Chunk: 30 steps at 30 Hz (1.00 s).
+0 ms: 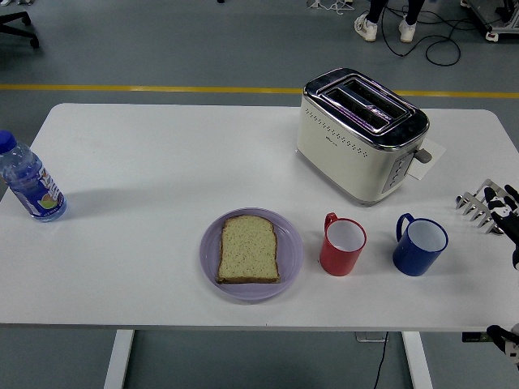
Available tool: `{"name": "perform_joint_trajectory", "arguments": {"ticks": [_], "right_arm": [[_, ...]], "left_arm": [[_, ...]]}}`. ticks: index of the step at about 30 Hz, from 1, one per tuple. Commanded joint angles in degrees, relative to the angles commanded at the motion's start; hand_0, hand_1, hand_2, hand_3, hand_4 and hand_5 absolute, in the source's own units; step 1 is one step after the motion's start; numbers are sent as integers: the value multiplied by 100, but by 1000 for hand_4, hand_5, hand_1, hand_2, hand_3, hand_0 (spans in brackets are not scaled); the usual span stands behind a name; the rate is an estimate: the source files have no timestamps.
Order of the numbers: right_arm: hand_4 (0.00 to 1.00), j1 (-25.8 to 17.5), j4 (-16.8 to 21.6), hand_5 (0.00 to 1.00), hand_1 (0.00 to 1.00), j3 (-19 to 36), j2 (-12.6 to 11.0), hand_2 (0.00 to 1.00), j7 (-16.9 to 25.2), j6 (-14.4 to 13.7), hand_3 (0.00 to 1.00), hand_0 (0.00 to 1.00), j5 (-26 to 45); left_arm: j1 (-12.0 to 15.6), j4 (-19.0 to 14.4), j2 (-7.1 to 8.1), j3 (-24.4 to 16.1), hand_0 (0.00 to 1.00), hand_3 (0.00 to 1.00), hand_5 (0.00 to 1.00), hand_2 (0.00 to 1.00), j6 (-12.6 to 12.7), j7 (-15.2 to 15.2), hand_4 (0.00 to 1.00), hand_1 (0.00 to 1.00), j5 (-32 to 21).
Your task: Pick up the cup,pour liquid into bread,place the cup on the desk
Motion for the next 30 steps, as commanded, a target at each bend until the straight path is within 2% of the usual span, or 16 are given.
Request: {"name": "perform_joint_trajectory", "arguments": {"ticks": [7,15,21,30], "right_arm": [[959,-262,207,2,880,-302,-179,965,-94,-148,998,958,-751],[967,-507,193,2,890,-887,-302,976,18,-183,998,980,-613],[968,-502,-53,2,903,-1108,-261,988,386,-532,998,989,-566],[970,-438,-272,2,901,-1310,-214,987,496,-521,998,996,-410]], "left_arm": [[13,-1,9,39,633,503,863,651,-1,0,240,640,-13],[33,2,14,88,633,503,862,651,-1,-1,240,641,-24],[50,1,7,130,633,503,862,651,-1,0,240,640,-30],[56,-3,2,147,633,504,862,651,-1,0,240,640,-30]]}}
